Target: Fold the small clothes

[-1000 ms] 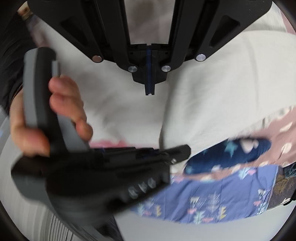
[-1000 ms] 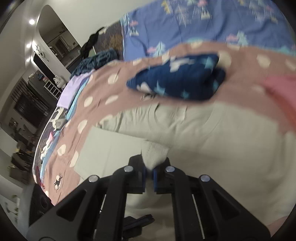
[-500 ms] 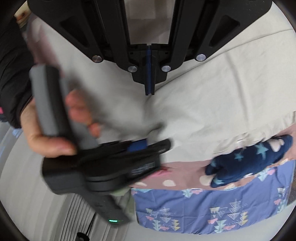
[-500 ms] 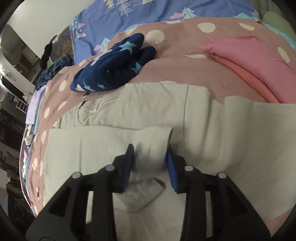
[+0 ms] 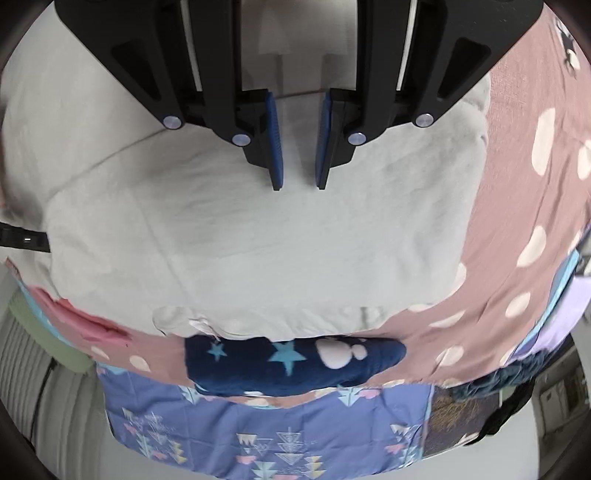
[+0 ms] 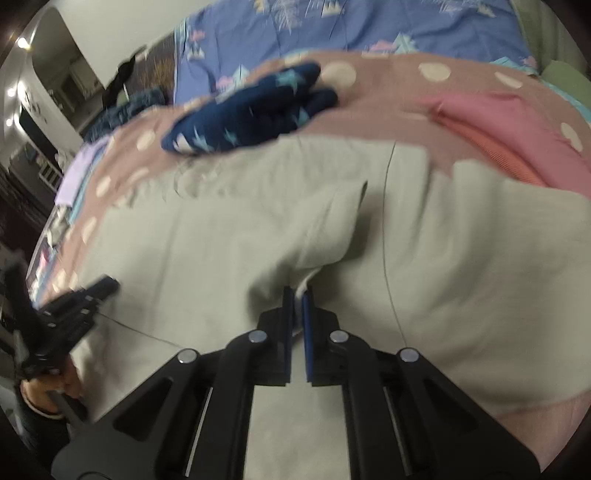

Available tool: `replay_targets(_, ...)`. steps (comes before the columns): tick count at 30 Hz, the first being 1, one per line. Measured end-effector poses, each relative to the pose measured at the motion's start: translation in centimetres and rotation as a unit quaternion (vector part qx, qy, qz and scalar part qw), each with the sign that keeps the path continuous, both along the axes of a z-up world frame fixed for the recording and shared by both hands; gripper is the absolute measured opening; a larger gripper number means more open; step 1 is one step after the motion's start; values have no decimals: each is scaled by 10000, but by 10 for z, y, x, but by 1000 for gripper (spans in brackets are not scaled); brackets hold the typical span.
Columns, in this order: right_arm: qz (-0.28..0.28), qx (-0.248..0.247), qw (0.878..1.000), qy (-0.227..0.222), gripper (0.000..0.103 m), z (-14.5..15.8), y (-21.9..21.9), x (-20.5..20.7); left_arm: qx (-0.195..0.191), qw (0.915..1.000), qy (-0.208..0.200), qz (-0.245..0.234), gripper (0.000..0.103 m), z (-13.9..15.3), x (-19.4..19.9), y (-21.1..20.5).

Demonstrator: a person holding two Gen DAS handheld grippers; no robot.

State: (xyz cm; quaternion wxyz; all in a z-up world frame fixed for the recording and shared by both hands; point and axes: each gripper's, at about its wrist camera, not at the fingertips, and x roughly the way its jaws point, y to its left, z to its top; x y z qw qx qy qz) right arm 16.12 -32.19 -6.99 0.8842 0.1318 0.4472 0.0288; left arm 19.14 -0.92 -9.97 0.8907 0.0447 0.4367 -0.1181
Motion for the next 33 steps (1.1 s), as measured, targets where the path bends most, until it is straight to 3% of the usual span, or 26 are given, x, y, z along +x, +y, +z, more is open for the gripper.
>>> replay_targets(2,-321,-164,9993,-86,5,12,-8,-20,97,9999,-85,10,21,0,0,7)
replay_targets(5,-679,-547,9955,359,9,0,-18,-27,173,9997,-155,30,26,-3,2,11)
replay_targets(9,-918,118,9946,480,11,-12,-39,-32,106,9998,-184,12,26,0,-2,14)
replay_targets(12,-566,183,9980,213,12,-3,-23,-18,142,9996,-251,74,26,3,-2,20)
replay_targets(15,-21,129,9999,66,16,2,7,-4,101,9982,-393,452,26,11,0,49)
replay_targets(17,5,-489,9977,463,35,-12,26,9,41,9959,-355,828,26,11,5,75)
replay_targets(19,-112,-1049,9917,737,32,-33,32,18,138,9934,-243,1114,30,5,11,96)
replay_targets(20,-122,-1100,9917,653,33,-37,34,17,151,9926,-134,1198,36,0,15,107)
replay_targets(24,-108,-1287,9911,333,33,-37,40,7,-411,9917,1,1219,37,1,21,128)
replay_targets(26,-165,-1144,9929,286,34,-34,36,4,-814,9911,52,1050,37,4,28,130)
replay_targets(28,-249,-902,9953,263,44,-29,30,2,-1279,9882,301,783,38,2,45,130)
replay_targets(29,-254,-823,9959,264,49,-30,29,2,-1330,9873,366,791,39,0,54,129)
replay_targets(33,-200,-971,9950,152,51,-39,32,0,-1437,9830,472,1036,39,-8,96,127)
